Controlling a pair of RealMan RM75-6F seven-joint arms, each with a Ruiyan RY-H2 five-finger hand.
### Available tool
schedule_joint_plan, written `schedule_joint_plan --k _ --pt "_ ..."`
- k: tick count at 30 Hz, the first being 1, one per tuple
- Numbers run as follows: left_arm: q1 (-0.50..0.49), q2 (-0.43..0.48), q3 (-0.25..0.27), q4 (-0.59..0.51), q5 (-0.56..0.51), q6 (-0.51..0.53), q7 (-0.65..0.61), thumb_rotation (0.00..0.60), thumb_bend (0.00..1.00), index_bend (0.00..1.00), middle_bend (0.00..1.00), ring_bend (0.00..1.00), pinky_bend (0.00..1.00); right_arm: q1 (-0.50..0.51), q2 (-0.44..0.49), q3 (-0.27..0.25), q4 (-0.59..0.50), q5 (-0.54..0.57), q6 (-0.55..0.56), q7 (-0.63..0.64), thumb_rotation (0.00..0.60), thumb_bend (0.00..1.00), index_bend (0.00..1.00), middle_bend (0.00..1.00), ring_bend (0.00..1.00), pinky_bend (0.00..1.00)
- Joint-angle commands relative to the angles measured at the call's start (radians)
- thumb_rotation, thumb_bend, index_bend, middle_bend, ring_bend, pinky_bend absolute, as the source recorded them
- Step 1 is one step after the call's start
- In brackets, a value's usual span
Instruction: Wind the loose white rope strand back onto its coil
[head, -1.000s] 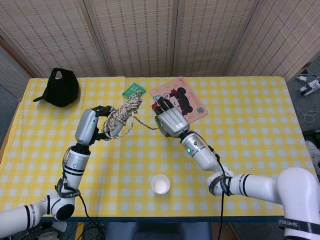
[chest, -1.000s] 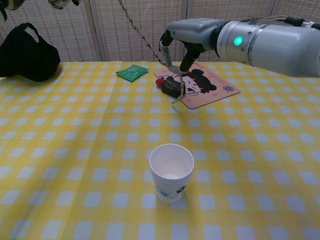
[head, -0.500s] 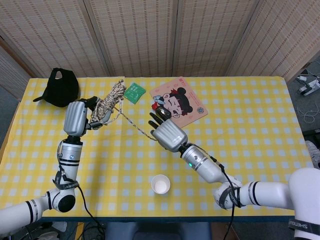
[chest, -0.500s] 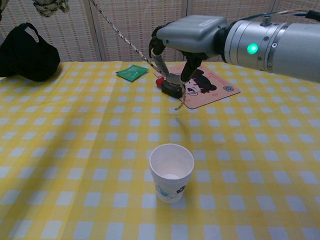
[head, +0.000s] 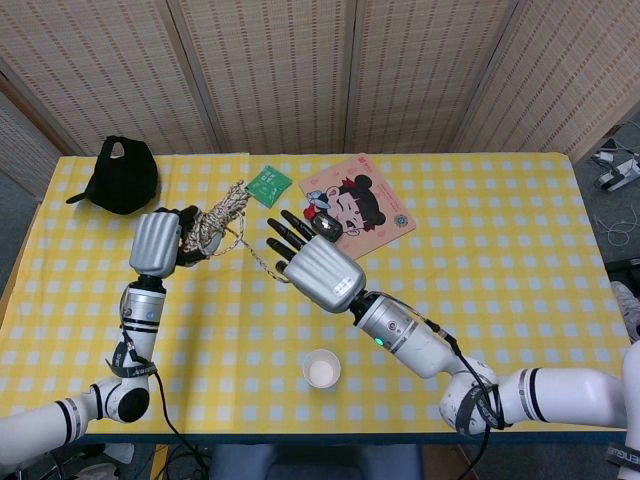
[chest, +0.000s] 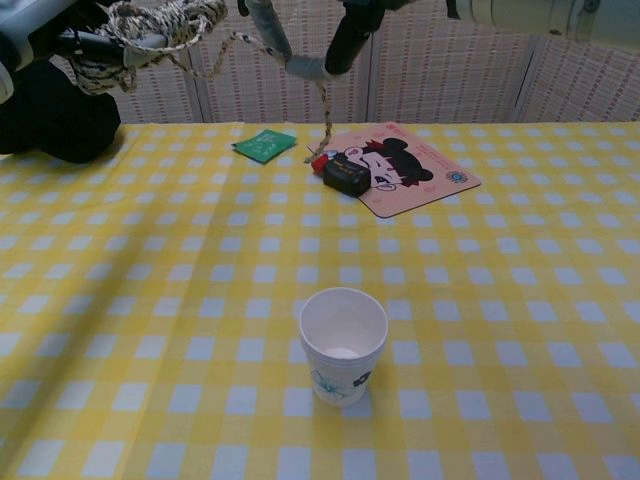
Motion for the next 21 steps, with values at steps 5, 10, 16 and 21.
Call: schedule_joint_plan --k 5,10,16,21 --pt "0.009 -0.014 0.067 0.013 0.072 -0.002 0.031 0.372 0.36 0.78 0.81 0.65 0.52 0.04 -0.024 0.057 0.023 0.065 -0.019 0.008 0.6 0.43 0.61 0.22 0.0 0.0" --pt "0.016 -0.02 0.106 0.001 0.137 0.004 0.026 0.386 0.36 0.78 0.81 0.64 0.51 0.071 -0.058 0.088 0.057 0.118 -0.026 0.009 0.6 0.43 0.61 0.22 0.0 0.0" --pt "0.017 -0.014 0.148 -0.018 0.229 0.001 -0.023 0.408 0.36 0.78 0.81 0.64 0.49 0.102 -0.094 0.105 0.112 0.18 -0.038 0.005 0.6 0.43 0.61 0.22 0.0 0.0" --pt "0.018 -0.017 0.167 -0.031 0.292 0.012 -0.062 0.402 0.36 0.78 0.81 0.64 0.49 0.12 -0.119 0.104 0.153 0.218 -0.047 0.004 0.6 0.43 0.61 0.22 0.0 0.0"
